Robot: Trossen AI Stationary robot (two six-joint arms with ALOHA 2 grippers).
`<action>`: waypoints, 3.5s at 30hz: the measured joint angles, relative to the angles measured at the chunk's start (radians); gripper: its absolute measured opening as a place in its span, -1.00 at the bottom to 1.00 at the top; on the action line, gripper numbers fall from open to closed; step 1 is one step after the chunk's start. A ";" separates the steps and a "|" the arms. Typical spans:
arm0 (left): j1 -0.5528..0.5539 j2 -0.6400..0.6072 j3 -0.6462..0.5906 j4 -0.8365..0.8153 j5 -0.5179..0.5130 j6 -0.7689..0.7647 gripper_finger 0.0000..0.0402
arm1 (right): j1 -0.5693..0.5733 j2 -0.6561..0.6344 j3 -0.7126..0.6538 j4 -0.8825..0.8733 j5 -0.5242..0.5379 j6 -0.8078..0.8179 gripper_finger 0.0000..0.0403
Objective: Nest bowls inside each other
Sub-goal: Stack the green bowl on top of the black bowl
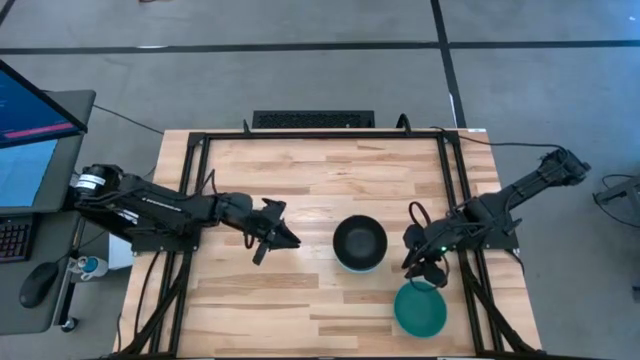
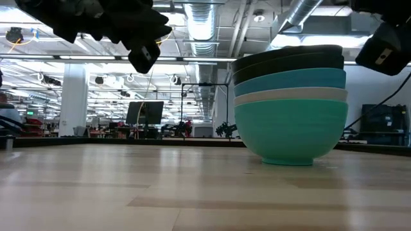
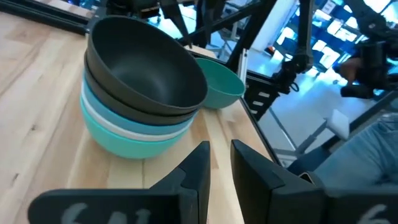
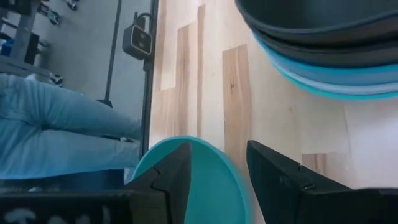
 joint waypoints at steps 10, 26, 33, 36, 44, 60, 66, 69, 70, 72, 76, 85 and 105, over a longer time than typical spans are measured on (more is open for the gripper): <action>0.000 -0.003 0.000 0.014 0.003 -0.007 -0.73 | 0.027 0.004 0.000 -0.228 -0.129 -0.114 -0.12; 0.001 -0.003 0.000 0.045 -0.028 -0.058 -0.73 | 0.076 0.118 0.000 -0.184 -0.128 -0.028 -0.12; 0.001 -0.003 0.003 0.045 -0.028 -0.079 -0.73 | 0.076 0.164 0.000 -0.184 -0.130 -0.030 -0.12; 0.001 -0.003 0.003 0.045 -0.029 -0.092 -0.73 | 0.076 0.177 0.000 -0.185 -0.131 -0.037 -0.12; 0.001 -0.003 0.003 0.045 -0.032 -0.092 -0.73 | 0.076 0.185 0.000 -0.151 -0.146 -0.005 -0.12; 0.001 -0.003 0.004 0.053 -0.045 -0.092 -0.73 | 0.085 0.211 0.000 -0.143 -0.064 -0.012 -0.12; 0.001 -0.003 0.004 0.055 -0.045 -0.092 -0.73 | 0.104 0.301 0.000 -0.110 -0.076 -0.022 -0.12; 0.001 -0.003 0.004 0.062 -0.045 -0.092 -0.73 | 0.109 0.333 0.000 -0.087 -0.075 -0.028 -0.12; 0.001 -0.003 0.004 0.062 -0.045 -0.092 -0.73 | 0.109 0.339 0.000 -0.073 -0.074 -0.032 -0.12; 0.001 -0.003 0.004 0.063 -0.046 -0.092 -0.73 | 0.109 0.348 0.000 -0.066 -0.070 -0.039 -0.13; 0.001 -0.003 0.004 0.080 -0.046 -0.097 -0.73 | 0.108 0.348 0.000 -0.062 -0.035 -0.039 -0.25; 0.001 -0.003 0.004 0.093 -0.048 -0.099 -0.73 | 0.109 0.346 0.000 -0.060 -0.019 -0.043 -0.93; 0.001 -0.003 0.004 0.094 -0.078 -0.125 -0.73 | 0.109 0.345 0.298 -0.416 0.162 -0.040 -0.95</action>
